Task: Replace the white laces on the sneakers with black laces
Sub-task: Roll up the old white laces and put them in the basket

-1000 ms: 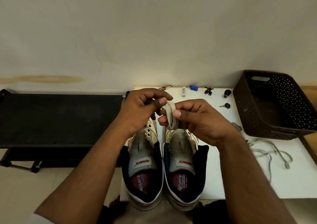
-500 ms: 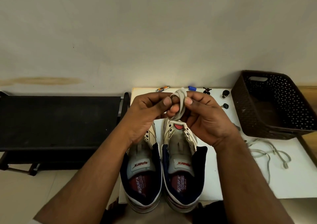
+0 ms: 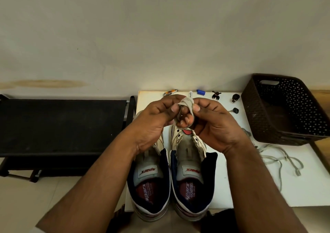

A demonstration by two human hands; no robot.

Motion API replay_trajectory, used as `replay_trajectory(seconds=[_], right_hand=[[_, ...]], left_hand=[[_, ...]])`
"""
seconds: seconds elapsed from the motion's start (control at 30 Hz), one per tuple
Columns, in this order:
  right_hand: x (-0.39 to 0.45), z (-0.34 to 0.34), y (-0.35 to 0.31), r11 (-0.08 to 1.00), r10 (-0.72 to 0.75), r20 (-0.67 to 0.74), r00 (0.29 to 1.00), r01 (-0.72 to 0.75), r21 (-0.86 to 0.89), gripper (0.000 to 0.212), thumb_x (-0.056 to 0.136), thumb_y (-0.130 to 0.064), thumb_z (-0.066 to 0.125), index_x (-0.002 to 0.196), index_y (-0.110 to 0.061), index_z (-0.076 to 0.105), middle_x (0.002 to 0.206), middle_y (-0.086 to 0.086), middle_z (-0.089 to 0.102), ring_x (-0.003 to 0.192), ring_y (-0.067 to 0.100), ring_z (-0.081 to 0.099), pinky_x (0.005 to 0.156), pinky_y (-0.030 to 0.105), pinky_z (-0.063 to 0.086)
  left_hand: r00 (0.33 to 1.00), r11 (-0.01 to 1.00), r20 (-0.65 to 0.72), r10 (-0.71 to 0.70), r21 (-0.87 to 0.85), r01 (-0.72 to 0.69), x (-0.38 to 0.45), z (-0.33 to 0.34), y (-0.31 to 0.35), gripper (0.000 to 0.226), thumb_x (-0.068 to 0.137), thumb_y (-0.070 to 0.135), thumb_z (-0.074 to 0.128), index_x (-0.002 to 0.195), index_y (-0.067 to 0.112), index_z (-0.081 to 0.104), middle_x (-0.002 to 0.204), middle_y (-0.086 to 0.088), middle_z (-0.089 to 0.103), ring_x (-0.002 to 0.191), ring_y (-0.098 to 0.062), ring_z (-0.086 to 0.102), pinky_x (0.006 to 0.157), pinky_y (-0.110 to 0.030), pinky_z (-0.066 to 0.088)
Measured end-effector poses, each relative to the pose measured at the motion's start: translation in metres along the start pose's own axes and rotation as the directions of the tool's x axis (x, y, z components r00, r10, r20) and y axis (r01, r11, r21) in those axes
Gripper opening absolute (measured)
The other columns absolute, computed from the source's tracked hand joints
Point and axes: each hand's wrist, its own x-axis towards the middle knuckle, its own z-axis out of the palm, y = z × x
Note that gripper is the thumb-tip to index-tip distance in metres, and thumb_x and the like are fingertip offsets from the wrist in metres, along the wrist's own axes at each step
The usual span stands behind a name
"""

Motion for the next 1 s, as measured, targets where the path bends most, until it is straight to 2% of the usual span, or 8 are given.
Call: replay_trajectory(seconds=[0.1, 0.2, 0.33, 0.53, 0.67, 0.73, 0.9, 1.0], right_hand=[[-0.002, -0.006, -0.002, 0.997, 0.000, -0.007, 1.000, 0.000, -0.079, 0.017, 0.078, -0.029, 0.067, 0.083, -0.015, 0.074, 0.067, -0.001, 0.064, 0.063, 0.013, 0.057, 0.074, 0.036, 0.041], [-0.002, -0.011, -0.003, 0.992, -0.037, -0.050, 0.998, 0.030, -0.122, 0.014, 0.086, -0.016, 0.062, 0.086, -0.016, 0.076, 0.067, -0.002, 0.066, 0.065, 0.010, 0.060, 0.071, 0.028, 0.049], [0.002, -0.011, 0.002, 0.964, -0.131, -0.135, 0.982, 0.094, -0.249, 0.024, 0.087, -0.011, 0.051, 0.094, -0.012, 0.074, 0.080, 0.002, 0.070, 0.072, 0.010, 0.060, 0.076, 0.023, 0.051], [0.007, -0.003, 0.010, 0.859, -0.312, -0.343, 0.886, 0.110, -0.500, 0.021, 0.099, -0.011, 0.047, 0.100, -0.014, 0.068, 0.094, 0.001, 0.072, 0.092, 0.015, 0.066, 0.086, 0.030, 0.051], [-0.009, -0.011, -0.002, 0.869, -0.371, -0.458, 0.808, 0.127, -0.479, 0.024, 0.101, -0.011, 0.043, 0.097, -0.013, 0.066, 0.093, 0.005, 0.071, 0.088, 0.016, 0.064, 0.081, 0.029, 0.053], [-0.024, -0.030, -0.018, 0.845, -0.386, -0.471, 0.793, 0.098, -0.526, 0.023, 0.101, -0.013, 0.043, 0.099, -0.010, 0.066, 0.096, 0.013, 0.069, 0.089, 0.026, 0.063, 0.084, 0.038, 0.051], [-0.073, -0.110, -0.080, 0.624, -0.388, -0.509, 0.768, -0.188, -0.758, 0.019, 0.100, -0.017, 0.047, 0.100, -0.015, 0.065, 0.088, -0.003, 0.066, 0.081, 0.010, 0.058, 0.075, 0.020, 0.046], [-0.097, -0.173, -0.114, 0.373, -0.322, -0.504, 0.802, -0.382, -0.846, 0.029, 0.101, -0.020, 0.046, 0.125, -0.011, 0.060, 0.120, -0.004, 0.062, 0.114, 0.012, 0.055, 0.094, 0.017, 0.040]], left_hand=[[0.996, 0.994, 0.009, -0.089, -0.060, 0.089, -0.002, 0.000, -0.001, 0.035, 0.092, 0.024, 0.053, 0.124, 0.015, 0.062, 0.096, -0.004, 0.067, 0.090, -0.014, 0.058, 0.101, -0.047, 0.037], [0.989, 0.981, 0.013, -0.146, -0.129, 0.146, -0.003, 0.002, -0.001, 0.037, 0.092, 0.021, 0.055, 0.127, 0.010, 0.059, 0.105, -0.005, 0.067, 0.098, -0.017, 0.059, 0.109, -0.049, 0.031], [0.984, 0.980, -0.072, -0.166, -0.126, 0.156, -0.003, 0.002, 0.000, 0.028, 0.081, 0.027, 0.050, 0.103, 0.021, 0.066, 0.094, 0.011, 0.072, 0.094, -0.003, 0.062, 0.092, -0.033, 0.036], [0.960, 0.992, -0.270, -0.074, 0.080, 0.099, 0.009, 0.024, -0.006, 0.024, 0.101, 0.021, 0.044, 0.089, 0.023, 0.065, 0.078, 0.020, 0.072, 0.078, 0.013, 0.062, 0.074, -0.010, 0.046], [0.971, 0.988, -0.220, -0.097, 0.099, 0.121, 0.025, 0.055, -0.014, 0.019, 0.099, 0.031, 0.050, 0.090, 0.028, 0.067, 0.096, 0.007, 0.069, 0.099, -0.010, 0.057, 0.085, -0.036, 0.039], [0.969, 0.985, -0.211, -0.127, 0.090, 0.149, 0.036, 0.077, -0.014, 0.017, 0.100, 0.029, 0.050, 0.093, 0.028, 0.066, 0.097, 0.010, 0.067, 0.098, -0.010, 0.053, 0.082, -0.036, 0.036], [0.956, 0.922, -0.238, -0.169, 0.305, 0.239, 0.073, 0.122, -0.028, 0.035, 0.100, 0.024, 0.051, 0.134, 0.025, 0.052, 0.135, 0.004, 0.052, 0.115, -0.011, 0.050, 0.088, -0.027, 0.039], [0.956, 0.663, -0.113, -0.272, 0.697, 0.271, 0.093, 0.147, -0.054, 0.058, 0.097, 0.030, 0.056, 0.149, 0.018, 0.033, 0.155, -0.004, 0.032, 0.139, -0.019, 0.035, 0.108, -0.027, 0.029]])
